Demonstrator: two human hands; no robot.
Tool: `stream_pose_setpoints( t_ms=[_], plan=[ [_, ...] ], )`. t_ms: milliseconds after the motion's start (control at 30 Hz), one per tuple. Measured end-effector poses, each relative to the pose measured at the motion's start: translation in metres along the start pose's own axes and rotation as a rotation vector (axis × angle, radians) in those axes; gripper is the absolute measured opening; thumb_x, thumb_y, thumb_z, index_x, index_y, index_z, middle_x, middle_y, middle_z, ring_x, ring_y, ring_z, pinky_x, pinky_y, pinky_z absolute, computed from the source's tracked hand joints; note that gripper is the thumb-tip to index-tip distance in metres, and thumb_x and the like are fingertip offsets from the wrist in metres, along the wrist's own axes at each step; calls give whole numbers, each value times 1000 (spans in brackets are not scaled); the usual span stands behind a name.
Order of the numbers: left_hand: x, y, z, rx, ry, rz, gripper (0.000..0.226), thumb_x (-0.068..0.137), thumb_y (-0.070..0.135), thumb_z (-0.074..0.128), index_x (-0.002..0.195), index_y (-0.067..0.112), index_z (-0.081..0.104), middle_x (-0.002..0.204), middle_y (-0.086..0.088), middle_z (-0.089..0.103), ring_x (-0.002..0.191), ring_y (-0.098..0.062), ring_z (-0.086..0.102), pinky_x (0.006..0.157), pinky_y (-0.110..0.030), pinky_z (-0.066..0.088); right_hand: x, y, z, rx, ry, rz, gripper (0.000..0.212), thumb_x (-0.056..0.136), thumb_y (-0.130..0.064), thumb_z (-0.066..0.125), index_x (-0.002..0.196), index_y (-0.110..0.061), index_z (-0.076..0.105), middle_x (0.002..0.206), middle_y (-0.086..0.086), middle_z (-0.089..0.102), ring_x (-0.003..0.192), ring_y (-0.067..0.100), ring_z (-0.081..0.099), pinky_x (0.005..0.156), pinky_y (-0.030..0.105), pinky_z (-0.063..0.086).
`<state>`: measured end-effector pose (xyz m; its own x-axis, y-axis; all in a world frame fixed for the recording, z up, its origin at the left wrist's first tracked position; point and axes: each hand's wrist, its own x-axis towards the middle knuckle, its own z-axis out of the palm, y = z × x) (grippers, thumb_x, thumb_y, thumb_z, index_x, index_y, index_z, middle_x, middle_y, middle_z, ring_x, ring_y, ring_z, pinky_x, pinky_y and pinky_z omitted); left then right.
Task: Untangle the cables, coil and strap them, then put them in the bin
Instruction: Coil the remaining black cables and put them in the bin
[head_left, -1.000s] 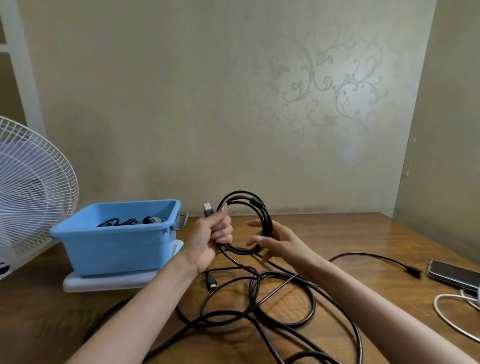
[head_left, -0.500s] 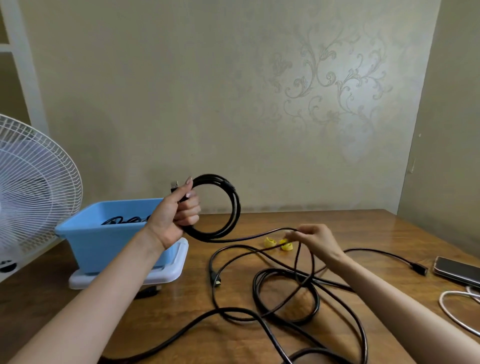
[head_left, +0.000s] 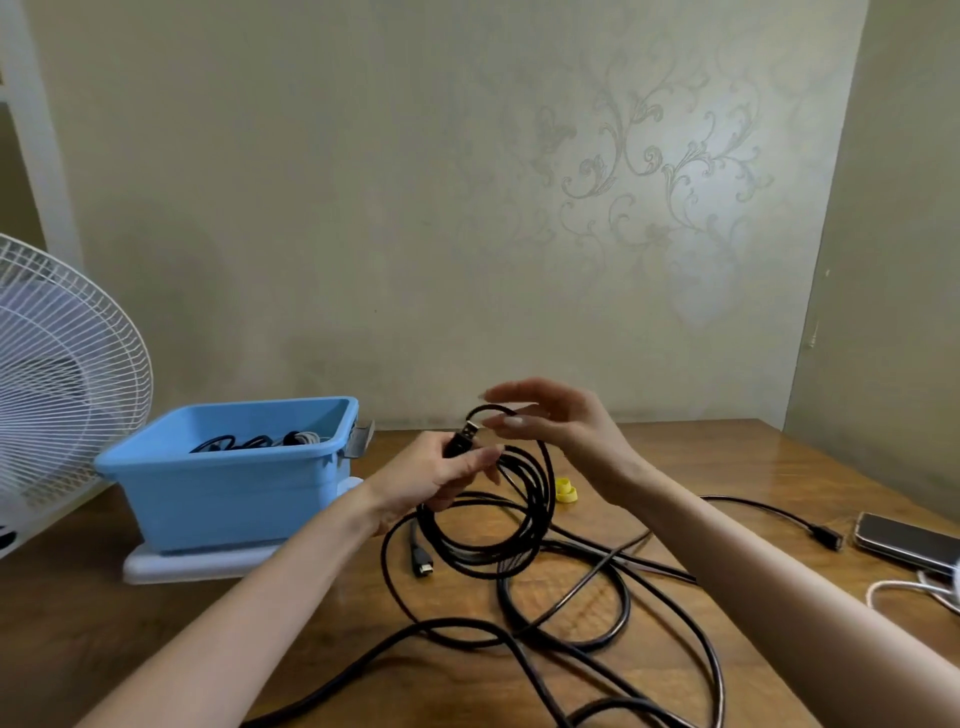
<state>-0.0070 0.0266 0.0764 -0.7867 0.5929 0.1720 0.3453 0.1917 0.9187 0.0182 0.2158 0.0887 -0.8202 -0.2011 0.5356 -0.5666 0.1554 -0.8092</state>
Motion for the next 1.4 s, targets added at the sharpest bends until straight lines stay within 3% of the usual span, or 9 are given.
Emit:
stream_pose_setpoints(
  t_ms=[133,300,567,767,867,967,1100,1267,1400],
  plan=[
    [1,4,10,357,307,205,33,81,23,73,104,13,52,92,5,68,85,-6,64,73,-14,46,4,0,12,-194,76,-78,33,88,6,60,114,-14,60,105,5,71,96,11,70,87,29,55],
    [3,2,15,516,517,397,57,86,14,68,130,11,32,103,-2,68,89,-17,67,75,-27,51,6,-4,10,-81,140,-86,28,85,7,62,105,-13,65,94,9,73,90,17,71,81,26,56],
    [-3,27,33,1497,578,-6,11,101,17,41,111,16,46,103,-4,66,97,-23,63,64,-29,33,9,14,12,-81,86,100,23,89,2,61,91,-19,70,85,-5,73,81,4,69,74,19,53],
    [5,19,27,1639,505,-57,16,96,13,48,106,11,60,114,-7,46,109,-26,40,85,-33,33,4,26,24,-119,94,136,20,89,0,61,90,-15,73,83,0,74,79,10,70,72,18,53],
    [10,12,9,1155,334,30,9,92,10,54,96,7,61,106,-7,56,104,-23,51,88,-32,40,3,23,23,-13,105,129,15,88,0,63,89,-12,72,80,3,74,75,14,71,72,23,56],
    [10,12,-3,348,231,-80,26,94,4,49,70,11,54,52,4,56,49,-11,55,55,-28,49,3,19,18,217,107,182,17,93,-17,60,104,-7,67,93,14,73,76,22,71,70,31,58],
    [12,14,-16,-340,365,-129,40,94,9,46,57,18,34,39,9,28,31,-2,21,30,-13,15,0,33,7,213,-109,374,59,91,-57,32,117,-14,62,109,12,71,98,25,67,88,38,52],
    [15,13,-30,-681,467,-17,37,94,6,43,61,18,32,38,10,25,28,0,19,28,-13,13,-14,63,5,21,-318,349,28,95,-31,57,115,-13,63,108,5,71,101,18,66,92,39,50],
    [17,8,-37,-791,611,80,37,97,11,44,62,19,33,36,11,24,26,0,20,28,-12,14,-16,69,3,-381,-337,110,17,85,-23,69,98,-14,75,84,-15,60,87,6,55,78,21,42]
  ],
)
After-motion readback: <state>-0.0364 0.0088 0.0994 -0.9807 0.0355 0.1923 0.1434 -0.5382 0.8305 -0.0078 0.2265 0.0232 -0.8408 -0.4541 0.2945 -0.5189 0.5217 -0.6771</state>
